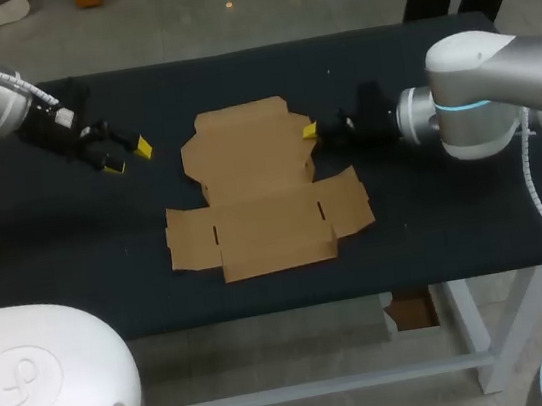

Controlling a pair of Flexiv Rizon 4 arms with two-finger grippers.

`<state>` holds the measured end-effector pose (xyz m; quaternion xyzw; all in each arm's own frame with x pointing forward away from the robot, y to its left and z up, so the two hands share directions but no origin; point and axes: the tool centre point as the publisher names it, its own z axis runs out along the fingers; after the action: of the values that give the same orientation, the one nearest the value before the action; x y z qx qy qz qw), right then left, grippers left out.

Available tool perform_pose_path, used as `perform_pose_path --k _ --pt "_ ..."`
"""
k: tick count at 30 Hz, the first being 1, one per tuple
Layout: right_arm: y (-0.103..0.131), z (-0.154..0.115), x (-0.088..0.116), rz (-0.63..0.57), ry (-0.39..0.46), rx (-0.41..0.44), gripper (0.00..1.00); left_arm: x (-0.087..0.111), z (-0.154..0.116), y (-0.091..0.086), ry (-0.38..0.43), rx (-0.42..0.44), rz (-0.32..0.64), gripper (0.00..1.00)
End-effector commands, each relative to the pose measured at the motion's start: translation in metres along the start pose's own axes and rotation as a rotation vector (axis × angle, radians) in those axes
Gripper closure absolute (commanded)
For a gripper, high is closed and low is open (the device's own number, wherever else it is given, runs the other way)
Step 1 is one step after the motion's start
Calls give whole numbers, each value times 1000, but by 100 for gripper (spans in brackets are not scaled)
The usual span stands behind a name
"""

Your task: Assemble the packaging by folding the flat box into shape, placing the metal phone stand inside, and closing the box properly

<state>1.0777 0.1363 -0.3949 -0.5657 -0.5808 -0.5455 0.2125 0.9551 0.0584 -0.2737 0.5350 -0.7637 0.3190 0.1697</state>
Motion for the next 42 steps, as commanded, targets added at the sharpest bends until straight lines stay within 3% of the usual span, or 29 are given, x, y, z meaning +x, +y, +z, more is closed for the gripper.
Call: perform_pose_path --k 1,12,28,34,37,42 --pt "-2 -12 5 -15 68 -25 100 -2 2 -6 9 -24 1 0" --pt "8 -32 34 -102 205 -16 100 -5 5 -9 51 -2 -6 0" --pt "8 -32 34 -102 205 -16 100 -5 5 -9 51 -2 -6 0" --pt "13 -46 61 -196 312 -97 100 2 11 -17 47 103 138 0" --pt "14 -55 73 -241 340 -140 100 7 14 -23 5 158 189 0" --pt "16 -62 85 -275 361 -183 100 8 16 -36 22 276 276 0"
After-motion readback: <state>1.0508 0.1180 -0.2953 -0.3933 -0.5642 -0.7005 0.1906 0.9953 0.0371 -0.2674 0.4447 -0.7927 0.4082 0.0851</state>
